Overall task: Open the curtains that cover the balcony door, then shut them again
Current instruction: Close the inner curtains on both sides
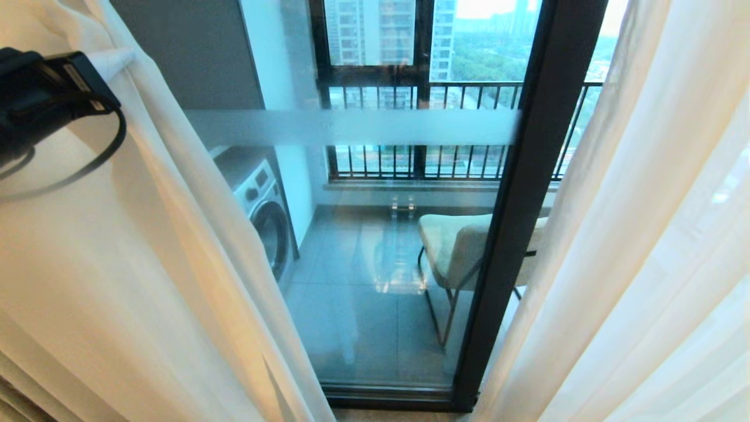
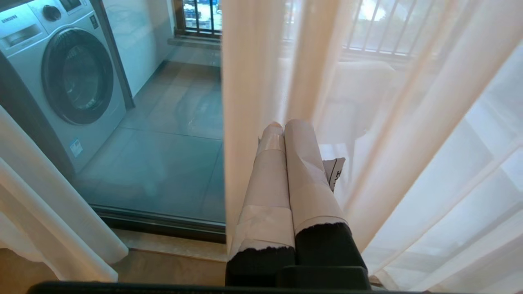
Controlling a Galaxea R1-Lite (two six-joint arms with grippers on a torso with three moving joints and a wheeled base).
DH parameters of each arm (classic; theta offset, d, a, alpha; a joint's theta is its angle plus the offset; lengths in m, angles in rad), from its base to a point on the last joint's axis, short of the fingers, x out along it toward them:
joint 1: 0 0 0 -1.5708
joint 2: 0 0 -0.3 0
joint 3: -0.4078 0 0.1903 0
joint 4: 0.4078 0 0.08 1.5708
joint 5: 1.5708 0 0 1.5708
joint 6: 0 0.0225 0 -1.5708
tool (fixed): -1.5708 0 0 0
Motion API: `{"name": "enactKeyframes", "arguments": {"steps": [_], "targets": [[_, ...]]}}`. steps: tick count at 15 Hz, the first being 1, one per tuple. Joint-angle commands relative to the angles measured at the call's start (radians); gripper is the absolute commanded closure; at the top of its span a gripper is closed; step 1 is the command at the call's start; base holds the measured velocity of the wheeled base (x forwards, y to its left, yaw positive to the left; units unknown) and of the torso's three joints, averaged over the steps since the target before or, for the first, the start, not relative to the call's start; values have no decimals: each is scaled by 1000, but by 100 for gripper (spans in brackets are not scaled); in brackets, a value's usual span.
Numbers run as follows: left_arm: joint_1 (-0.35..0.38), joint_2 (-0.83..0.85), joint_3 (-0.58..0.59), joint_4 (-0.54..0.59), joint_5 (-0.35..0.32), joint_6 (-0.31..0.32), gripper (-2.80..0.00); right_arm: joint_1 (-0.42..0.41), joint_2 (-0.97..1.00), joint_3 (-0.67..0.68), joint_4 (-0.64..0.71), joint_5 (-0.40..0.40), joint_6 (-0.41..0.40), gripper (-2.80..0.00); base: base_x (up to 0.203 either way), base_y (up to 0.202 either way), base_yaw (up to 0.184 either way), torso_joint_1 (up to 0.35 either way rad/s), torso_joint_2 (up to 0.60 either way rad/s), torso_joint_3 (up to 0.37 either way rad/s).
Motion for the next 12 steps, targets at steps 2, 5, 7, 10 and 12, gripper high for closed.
{"name": "enactKeyframes", "arguments": {"steps": [2, 5, 7, 10, 12], "targets": [[0, -2, -2, -5, -1, -1, 0, 0, 1, 0, 0, 1, -1, 0, 0, -191, 2, 2, 2, 4], [0, -1, -2, -5, -1, -1, 0, 0, 1, 0, 0, 1, -1, 0, 0, -192, 2, 2, 2, 1], [1, 0, -2, -5, -2, -1, 0, 0, 1, 0, 0, 1, -1, 0, 0, -192, 1, 1, 3, 7], [1, 0, 0, -5, -2, -1, 0, 0, 1, 0, 0, 1, -1, 0, 0, -190, 3, 3, 1, 4], [1, 0, 0, -5, -2, -1, 0, 0, 1, 0, 0, 1, -1, 0, 0, -192, 0, 0, 7, 7]]}}
